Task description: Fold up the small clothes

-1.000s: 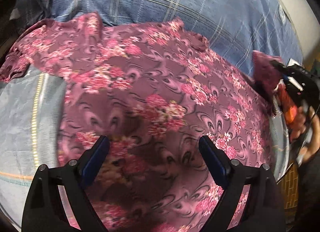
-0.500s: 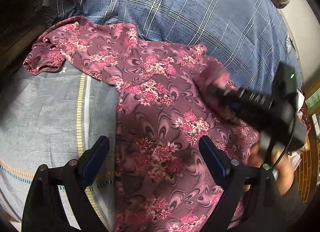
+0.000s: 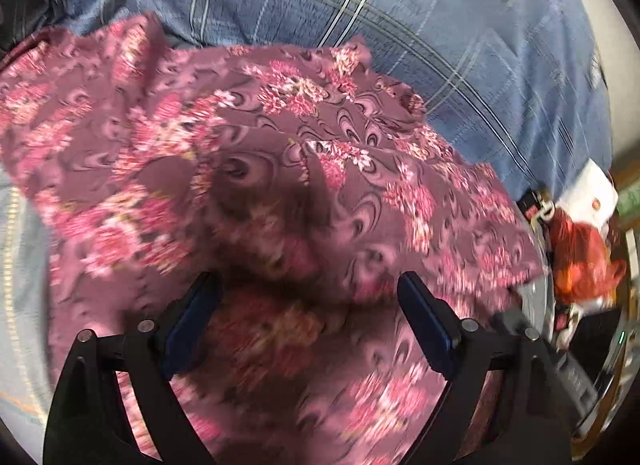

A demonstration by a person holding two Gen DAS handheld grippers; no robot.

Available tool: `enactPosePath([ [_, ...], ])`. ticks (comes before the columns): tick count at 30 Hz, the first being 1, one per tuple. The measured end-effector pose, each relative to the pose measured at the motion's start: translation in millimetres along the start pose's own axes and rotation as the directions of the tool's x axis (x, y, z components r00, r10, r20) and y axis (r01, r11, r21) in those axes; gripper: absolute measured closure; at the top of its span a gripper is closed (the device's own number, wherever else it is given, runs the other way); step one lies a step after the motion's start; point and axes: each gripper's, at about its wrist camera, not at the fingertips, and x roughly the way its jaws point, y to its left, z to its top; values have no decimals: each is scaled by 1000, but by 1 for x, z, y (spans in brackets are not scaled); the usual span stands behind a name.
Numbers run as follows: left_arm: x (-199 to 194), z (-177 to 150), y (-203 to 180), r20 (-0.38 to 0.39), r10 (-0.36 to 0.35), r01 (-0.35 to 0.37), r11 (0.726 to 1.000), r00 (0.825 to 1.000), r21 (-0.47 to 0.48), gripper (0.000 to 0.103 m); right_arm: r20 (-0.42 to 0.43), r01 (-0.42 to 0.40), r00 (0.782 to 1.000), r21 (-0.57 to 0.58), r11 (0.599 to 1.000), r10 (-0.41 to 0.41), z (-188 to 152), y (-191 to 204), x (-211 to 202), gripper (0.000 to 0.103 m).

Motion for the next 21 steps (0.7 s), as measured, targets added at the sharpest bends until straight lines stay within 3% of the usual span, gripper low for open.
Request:
enactPosePath([
  [1, 1, 3, -1, 15, 9, -9, 1000, 1000, -13, 40, 10, -3, 1000, 22, 1000, 2, 2, -8, -3, 71],
  [2, 1, 5, -3, 18, 12, -12, 1000, 1000, -13, 77, 24, -10, 1000, 54, 998, 9, 3, -19, -8, 71],
  [3, 1, 9, -3, 9, 8, -8, 1000, 1000, -17, 94, 39, -24, 999, 92, 996, 20, 6, -30, -11, 71],
  [8, -34, 20, 9, 113, 24, -18, 998, 993, -56, 97, 122, -165, 983, 265, 950, 137, 20, -65, -10, 56],
  [13, -47, 21, 19, 126, 58, -51, 997, 990, -55, 97, 217, -288, 953, 428, 857, 211, 41, -93, 1, 57],
  [14, -46, 20, 20, 120, 61, -54, 997, 991, -60, 97, 223, -267, 958, 460, 847, 181, 46, -96, 3, 64],
  [15, -46, 20, 21, 114, 58, -50, 997, 992, -66, 97, 230, -260, 959, 472, 843, 167, 51, -98, 3, 91],
  [16, -45, 20, 22, 107, 49, -41, 997, 993, -70, 97, 236, -252, 959, 454, 855, 158, 56, -96, 0, 99],
  [19, -35, 16, 21, 87, 38, -33, 998, 996, -61, 97, 295, -188, 952, 363, 913, 80, 66, -86, -19, 100],
  [21, -20, 12, 19, 51, 64, -62, 997, 997, -51, 95, 254, -81, 967, 338, 938, -8, 67, -90, -13, 100],
])
